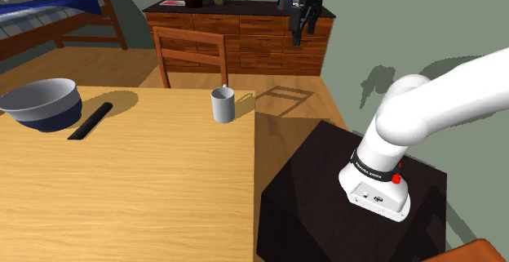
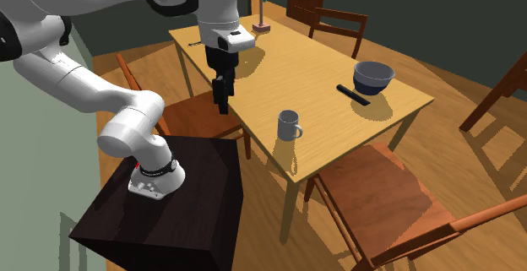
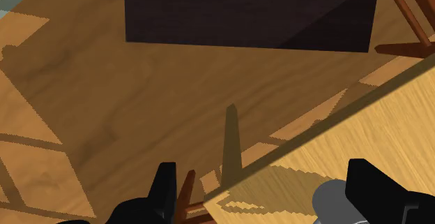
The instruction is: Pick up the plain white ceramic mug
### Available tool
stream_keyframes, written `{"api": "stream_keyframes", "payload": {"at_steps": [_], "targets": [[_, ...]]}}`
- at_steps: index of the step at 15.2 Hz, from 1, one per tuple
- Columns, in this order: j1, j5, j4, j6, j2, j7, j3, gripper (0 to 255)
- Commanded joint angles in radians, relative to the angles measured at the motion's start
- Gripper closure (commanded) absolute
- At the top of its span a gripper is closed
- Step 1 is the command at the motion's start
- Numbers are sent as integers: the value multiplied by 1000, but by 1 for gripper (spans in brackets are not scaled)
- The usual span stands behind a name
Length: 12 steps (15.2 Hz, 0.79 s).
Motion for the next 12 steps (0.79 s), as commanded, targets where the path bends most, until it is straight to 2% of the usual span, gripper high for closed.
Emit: {"api": "stream_keyframes", "payload": {"at_steps": [1, 12], "targets": [[0, 0, 0, 0, 0, 0, 0, 0], [41, 89, -31, 309, 246, 187, 142, 0]]}}
